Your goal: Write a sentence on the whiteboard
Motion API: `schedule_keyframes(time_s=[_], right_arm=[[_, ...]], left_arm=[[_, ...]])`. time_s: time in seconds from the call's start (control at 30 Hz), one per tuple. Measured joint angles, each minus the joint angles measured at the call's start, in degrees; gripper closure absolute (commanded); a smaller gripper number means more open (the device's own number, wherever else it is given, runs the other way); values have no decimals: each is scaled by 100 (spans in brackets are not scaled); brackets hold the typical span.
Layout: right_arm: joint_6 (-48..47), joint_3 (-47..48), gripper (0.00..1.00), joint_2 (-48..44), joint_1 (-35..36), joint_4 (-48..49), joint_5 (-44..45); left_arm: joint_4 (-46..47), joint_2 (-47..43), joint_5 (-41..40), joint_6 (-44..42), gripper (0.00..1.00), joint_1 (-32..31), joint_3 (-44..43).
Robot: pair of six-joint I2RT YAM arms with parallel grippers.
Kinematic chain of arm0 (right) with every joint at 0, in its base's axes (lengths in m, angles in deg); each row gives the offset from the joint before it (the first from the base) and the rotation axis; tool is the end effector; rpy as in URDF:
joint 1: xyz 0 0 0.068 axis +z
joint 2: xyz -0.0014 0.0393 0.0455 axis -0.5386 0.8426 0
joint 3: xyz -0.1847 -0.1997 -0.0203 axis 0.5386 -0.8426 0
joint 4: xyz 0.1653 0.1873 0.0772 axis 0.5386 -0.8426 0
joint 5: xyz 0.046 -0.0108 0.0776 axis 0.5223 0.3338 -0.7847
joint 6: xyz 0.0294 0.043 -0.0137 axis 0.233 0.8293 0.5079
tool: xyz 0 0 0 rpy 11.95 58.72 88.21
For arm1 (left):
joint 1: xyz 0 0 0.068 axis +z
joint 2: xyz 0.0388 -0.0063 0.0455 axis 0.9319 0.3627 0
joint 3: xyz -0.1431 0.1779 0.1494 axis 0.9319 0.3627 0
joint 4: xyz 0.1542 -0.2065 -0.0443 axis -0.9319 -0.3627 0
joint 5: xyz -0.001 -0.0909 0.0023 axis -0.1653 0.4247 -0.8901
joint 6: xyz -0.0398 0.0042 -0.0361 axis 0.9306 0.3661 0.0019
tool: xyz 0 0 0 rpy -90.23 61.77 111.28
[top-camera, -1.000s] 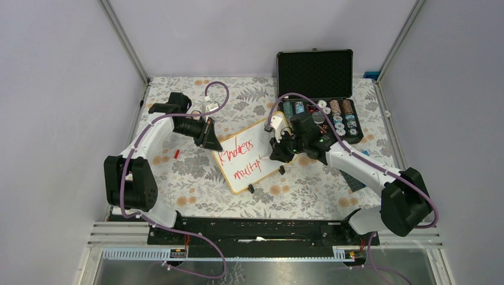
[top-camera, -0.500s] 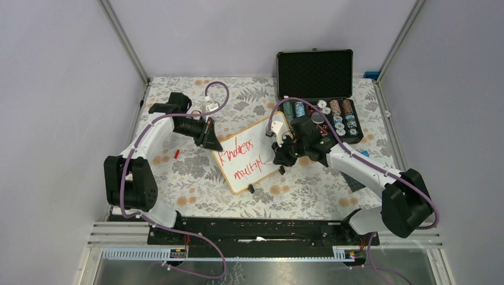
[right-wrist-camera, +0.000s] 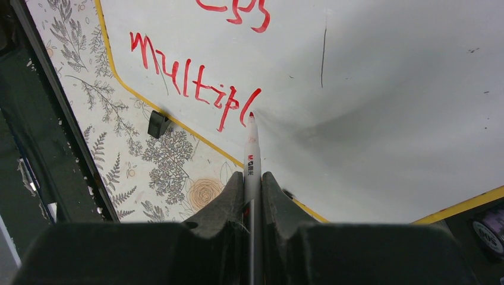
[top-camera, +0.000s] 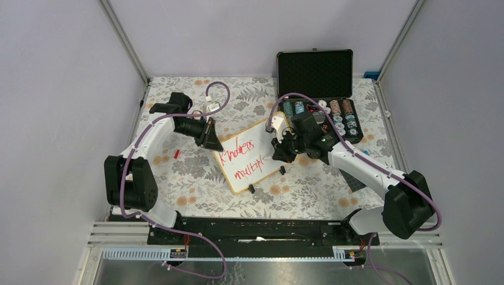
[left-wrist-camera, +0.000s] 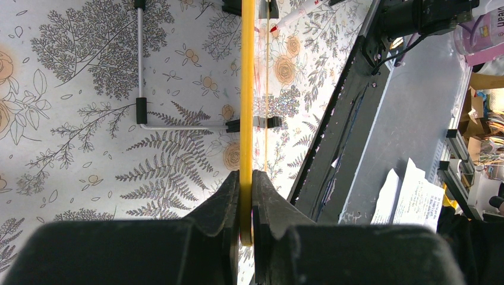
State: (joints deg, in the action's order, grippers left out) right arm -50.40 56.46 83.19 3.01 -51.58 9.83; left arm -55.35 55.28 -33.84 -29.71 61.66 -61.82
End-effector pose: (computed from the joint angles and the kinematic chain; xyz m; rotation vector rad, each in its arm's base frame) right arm 0.2344 0.1864 0.2651 -1.2428 1.9014 0.6518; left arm 0.2875 -0.0654 0.2707 0.9066 2.2919 -1.2258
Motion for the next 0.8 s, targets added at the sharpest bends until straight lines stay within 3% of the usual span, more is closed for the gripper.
schedule_keyframes(time_s=[0.8], right_arm=[[-22, 0, 100, 83, -155, -20, 142]], left_arm=[[9, 0, -2, 0, 100, 0, 0]])
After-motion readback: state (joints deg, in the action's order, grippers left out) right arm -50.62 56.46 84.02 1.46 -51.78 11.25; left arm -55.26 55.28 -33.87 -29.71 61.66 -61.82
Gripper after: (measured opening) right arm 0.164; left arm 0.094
